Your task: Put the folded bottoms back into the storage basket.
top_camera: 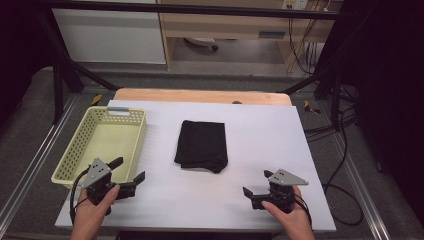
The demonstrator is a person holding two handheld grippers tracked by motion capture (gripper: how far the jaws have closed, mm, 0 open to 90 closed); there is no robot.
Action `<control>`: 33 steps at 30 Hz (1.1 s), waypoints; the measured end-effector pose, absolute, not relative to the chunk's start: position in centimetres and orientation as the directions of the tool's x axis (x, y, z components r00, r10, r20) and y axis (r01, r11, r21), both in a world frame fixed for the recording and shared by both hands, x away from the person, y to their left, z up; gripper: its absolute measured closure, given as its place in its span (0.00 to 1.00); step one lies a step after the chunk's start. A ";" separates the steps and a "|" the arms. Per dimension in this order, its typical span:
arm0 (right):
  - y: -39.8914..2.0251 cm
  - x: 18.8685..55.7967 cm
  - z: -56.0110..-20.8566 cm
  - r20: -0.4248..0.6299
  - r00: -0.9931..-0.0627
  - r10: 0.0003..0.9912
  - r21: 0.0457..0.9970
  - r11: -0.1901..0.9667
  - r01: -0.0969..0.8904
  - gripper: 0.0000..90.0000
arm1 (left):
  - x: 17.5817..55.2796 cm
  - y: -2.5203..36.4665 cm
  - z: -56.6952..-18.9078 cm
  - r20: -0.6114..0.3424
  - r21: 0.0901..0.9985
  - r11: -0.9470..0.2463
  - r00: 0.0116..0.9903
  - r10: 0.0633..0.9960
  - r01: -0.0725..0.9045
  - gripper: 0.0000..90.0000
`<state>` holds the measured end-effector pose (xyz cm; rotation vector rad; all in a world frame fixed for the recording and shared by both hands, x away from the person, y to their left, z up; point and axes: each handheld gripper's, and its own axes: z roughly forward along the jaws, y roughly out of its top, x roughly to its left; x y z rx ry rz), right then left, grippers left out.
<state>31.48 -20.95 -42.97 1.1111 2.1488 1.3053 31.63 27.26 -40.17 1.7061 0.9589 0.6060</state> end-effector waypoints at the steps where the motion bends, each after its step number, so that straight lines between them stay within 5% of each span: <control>1: -20.7 31.5 -43.0 0.069 -0.613 0.787 0.868 0.255 0.425 0.04 | 31.6 27.2 -40.2 -0.055 0.941 -0.141 0.553 0.832 0.306 0.07; 33: -13.0 37.9 -42.3 0.018 -0.712 0.702 0.857 0.356 0.373 0.12 | 31.7 27.1 -40.4 -0.055 0.935 -0.151 0.551 0.833 0.321 0.07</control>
